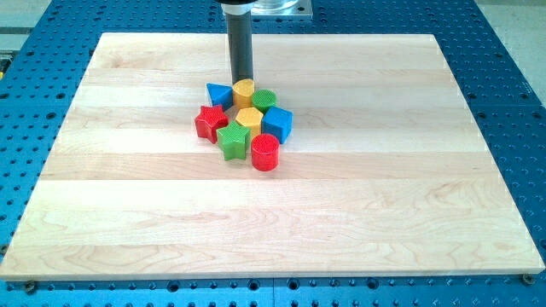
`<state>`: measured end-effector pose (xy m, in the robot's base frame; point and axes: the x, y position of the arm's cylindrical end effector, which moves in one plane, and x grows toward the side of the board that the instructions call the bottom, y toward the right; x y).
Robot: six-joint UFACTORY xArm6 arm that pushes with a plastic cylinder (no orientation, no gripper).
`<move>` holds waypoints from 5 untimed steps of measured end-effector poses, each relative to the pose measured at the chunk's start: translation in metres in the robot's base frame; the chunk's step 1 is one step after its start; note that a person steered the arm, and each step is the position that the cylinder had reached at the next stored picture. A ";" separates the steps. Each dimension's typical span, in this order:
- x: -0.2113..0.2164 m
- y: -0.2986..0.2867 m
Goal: Slide the heart top left of the green circle
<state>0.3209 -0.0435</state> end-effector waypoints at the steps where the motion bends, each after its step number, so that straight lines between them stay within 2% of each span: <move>1: 0.000 -0.002; 3: 0.000 -0.004; 5: 0.015 0.056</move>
